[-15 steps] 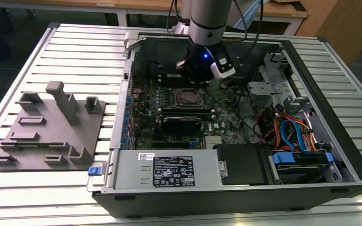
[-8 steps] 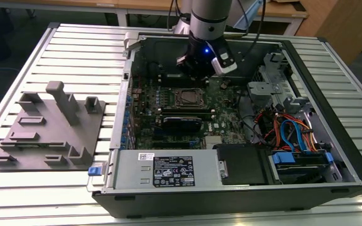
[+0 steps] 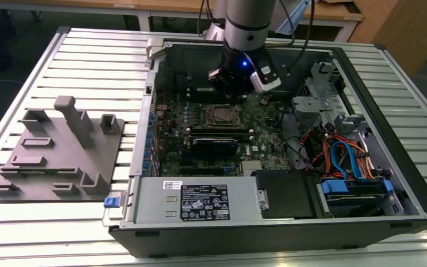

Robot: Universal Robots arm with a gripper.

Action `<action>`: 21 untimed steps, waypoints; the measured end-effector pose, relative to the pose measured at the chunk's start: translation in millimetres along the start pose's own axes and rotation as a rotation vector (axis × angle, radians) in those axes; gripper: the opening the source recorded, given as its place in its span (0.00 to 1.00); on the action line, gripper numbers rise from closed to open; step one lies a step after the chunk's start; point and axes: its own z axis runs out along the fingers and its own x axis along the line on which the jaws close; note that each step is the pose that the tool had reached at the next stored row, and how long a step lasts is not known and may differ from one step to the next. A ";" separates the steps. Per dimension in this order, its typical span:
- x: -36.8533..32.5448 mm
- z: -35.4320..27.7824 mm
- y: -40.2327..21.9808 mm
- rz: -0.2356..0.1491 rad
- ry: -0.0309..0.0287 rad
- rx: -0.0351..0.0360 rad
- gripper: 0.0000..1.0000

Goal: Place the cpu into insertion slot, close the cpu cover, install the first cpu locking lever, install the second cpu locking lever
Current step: 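Install the second cpu locking lever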

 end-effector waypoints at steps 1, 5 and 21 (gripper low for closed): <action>0.0 -0.1 -1.7 0.000 0.0000 0.0000 0.11; 0.0 -0.4 -6.5 0.000 0.0000 0.0005 0.11; 0.0 -0.7 -10.8 0.000 0.0000 0.0041 0.11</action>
